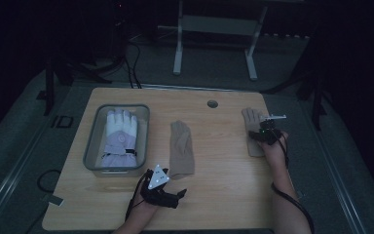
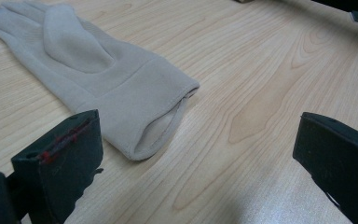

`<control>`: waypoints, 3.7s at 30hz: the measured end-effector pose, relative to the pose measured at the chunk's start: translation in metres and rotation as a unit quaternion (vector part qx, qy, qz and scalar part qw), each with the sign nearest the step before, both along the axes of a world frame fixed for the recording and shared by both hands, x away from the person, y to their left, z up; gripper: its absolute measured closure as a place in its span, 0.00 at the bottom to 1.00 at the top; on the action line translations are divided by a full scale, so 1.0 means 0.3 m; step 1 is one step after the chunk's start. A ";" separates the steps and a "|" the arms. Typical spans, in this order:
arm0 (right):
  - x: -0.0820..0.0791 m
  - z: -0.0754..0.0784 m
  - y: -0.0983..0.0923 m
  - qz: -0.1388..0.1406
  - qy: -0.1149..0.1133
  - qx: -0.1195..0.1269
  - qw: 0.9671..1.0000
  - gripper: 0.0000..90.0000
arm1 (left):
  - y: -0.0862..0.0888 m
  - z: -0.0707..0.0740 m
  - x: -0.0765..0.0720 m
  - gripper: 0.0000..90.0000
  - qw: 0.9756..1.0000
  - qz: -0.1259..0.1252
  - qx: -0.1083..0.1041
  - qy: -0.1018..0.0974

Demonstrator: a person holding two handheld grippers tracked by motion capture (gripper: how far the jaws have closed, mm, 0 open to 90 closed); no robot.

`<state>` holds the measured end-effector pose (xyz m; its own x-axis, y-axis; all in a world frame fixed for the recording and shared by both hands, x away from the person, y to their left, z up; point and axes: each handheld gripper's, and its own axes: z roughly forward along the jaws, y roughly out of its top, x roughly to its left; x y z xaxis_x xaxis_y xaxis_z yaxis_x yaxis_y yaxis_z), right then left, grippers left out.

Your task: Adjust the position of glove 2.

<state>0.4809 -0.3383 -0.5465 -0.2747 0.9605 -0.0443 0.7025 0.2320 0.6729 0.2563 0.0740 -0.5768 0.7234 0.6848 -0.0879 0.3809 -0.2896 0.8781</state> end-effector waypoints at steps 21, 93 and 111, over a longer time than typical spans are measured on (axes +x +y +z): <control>-0.198 0.200 0.180 0.017 -0.047 0.093 0.994 0.88 | -0.002 0.001 -0.001 0.02 1.000 0.003 0.004 -0.003; -0.319 -0.012 0.232 0.074 -0.020 0.057 0.995 0.93 | -0.006 0.001 -0.003 0.02 1.000 -0.003 0.009 -0.006; -0.346 0.182 0.268 0.068 -0.077 0.106 0.989 0.94 | -0.006 0.001 -0.003 0.02 1.000 -0.003 0.011 -0.006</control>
<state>0.3770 -0.2580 -0.4919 -0.4077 0.9074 0.1019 0.5599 0.1603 0.8129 0.2554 0.0722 -0.5766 0.7288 0.6817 -0.0646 0.3683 -0.3106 0.8763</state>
